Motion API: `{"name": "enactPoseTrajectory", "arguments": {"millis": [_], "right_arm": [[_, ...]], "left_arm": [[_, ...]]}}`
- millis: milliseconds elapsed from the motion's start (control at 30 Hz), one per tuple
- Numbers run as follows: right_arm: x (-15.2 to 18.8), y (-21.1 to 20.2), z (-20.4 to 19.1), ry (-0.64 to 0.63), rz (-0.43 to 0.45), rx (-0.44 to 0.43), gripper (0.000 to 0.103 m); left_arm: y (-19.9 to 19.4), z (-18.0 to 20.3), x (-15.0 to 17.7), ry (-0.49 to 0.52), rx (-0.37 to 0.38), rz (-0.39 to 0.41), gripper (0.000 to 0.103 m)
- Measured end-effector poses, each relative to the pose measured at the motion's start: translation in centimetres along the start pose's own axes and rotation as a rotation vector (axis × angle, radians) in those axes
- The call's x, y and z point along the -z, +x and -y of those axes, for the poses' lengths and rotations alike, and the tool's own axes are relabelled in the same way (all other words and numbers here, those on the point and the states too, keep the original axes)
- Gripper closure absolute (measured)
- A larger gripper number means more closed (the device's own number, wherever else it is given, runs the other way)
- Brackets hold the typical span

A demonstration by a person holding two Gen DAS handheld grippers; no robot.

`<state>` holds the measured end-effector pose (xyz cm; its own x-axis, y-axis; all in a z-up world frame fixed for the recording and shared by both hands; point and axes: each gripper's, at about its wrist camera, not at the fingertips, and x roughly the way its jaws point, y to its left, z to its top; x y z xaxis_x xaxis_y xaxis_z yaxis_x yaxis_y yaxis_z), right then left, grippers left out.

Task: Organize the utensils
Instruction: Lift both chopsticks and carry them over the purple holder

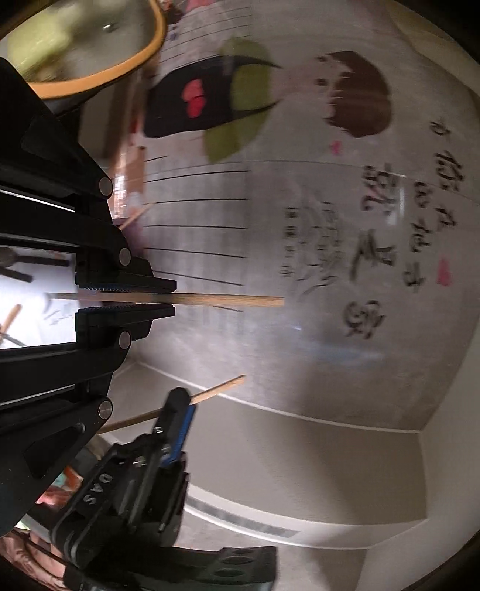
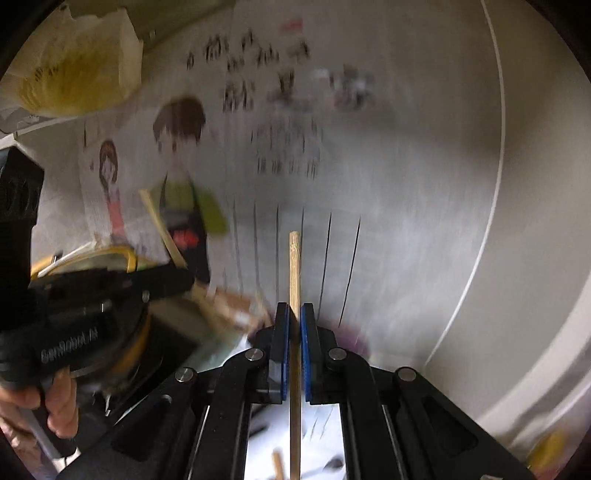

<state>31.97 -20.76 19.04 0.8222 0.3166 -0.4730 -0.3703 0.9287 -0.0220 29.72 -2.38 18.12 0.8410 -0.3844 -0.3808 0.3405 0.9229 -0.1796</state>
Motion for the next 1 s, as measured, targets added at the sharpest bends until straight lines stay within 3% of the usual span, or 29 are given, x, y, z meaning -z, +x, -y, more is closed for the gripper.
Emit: {"name": "enactPoseTrajectory", "arguments": {"millis": [233,467,567,800,1000], "right_arm": [[-5.8,0.1,0.4,-0.041,0.095,0.056,0.097],[-7.4,2.0,1.5,-0.046,0.186,0.063,0.097],[-7.2,3.8,2.1,-0.024,0.22,0.059,0.097],[-4.5,9.7,3.7,0.037,0.222,0.052,0.097],[-1.1,13.8,5.8,0.093,0.196,0.058,0.097]], "left_arm": [[1.2,-0.9,-1.8,-0.046,-0.004,0.034,0.097],[4.5,-2.1,-2.9,-0.052,-0.074,0.066,0.097],[6.1,-3.0,-2.7,-0.054,-0.113,0.084,0.097],[12.0,-4.7,0.1,-0.041,-0.183,0.021,0.097],[15.6,-5.9,2.7,-0.064,-0.188,-0.017,0.097]]}}
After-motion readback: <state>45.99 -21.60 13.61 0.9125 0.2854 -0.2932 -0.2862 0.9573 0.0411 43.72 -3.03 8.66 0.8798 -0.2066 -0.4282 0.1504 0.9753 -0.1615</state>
